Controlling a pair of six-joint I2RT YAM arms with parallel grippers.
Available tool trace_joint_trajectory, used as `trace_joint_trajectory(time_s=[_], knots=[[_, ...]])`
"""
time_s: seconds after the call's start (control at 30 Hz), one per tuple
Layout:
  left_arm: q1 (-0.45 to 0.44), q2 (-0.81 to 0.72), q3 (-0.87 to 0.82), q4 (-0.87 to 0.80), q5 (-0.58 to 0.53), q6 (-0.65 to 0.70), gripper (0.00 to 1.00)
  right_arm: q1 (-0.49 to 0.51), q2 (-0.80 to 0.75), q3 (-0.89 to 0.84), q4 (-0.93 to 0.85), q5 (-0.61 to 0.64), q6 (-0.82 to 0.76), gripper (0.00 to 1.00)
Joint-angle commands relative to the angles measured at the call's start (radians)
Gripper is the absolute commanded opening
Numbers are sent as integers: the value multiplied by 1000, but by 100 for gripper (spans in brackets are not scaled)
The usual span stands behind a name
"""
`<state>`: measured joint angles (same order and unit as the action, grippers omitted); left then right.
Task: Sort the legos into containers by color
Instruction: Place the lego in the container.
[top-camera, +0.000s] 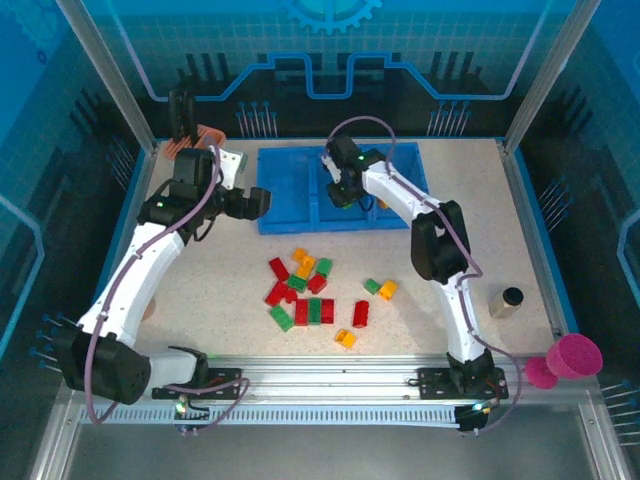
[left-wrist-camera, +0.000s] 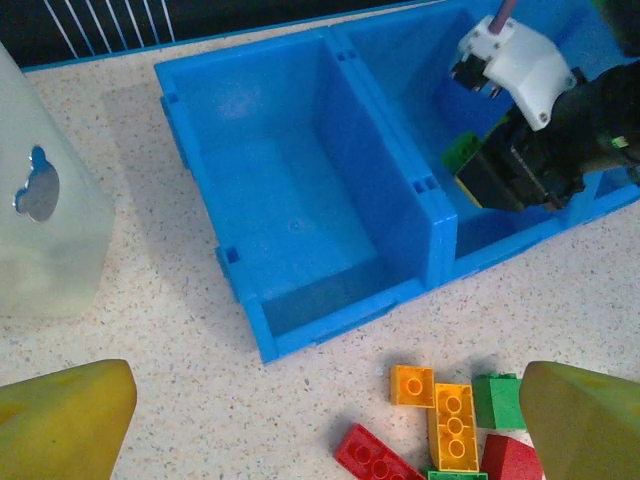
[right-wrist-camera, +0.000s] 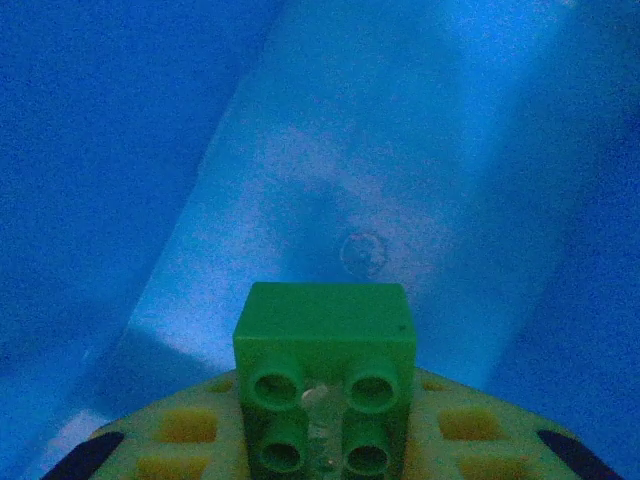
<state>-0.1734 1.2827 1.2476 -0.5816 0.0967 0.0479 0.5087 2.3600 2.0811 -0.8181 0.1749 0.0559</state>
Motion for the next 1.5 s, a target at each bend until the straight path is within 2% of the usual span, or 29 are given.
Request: trace_joint_trajectory(time_s=[0.0,0.2,0.4,0.67,0.87,1.13,1.47], knots=[[-3,32,-5,33,-32,-59,99,12,47,49,2,-12,-15,33],[-5,106,-11,-40,-87,-208,99,13,56,53,3,0,-33,39],[-23,108,-140,-35,-79,-385,94,13,-18,31,40,-10,-50,47],[-159,151,-297,13,-101,-614,91,10,-91,36,74,-49,-40,53],[-206,188,-369,86,-126,-757,88,10,-169,4,111,-75,-20,54],[-231,280,-366,148,-131,-868,85,10,-302,-114,173,-99,-11,55],[-246,386,-321,137,-152,-886,80,1,-434,-296,244,-84,-12,55]])
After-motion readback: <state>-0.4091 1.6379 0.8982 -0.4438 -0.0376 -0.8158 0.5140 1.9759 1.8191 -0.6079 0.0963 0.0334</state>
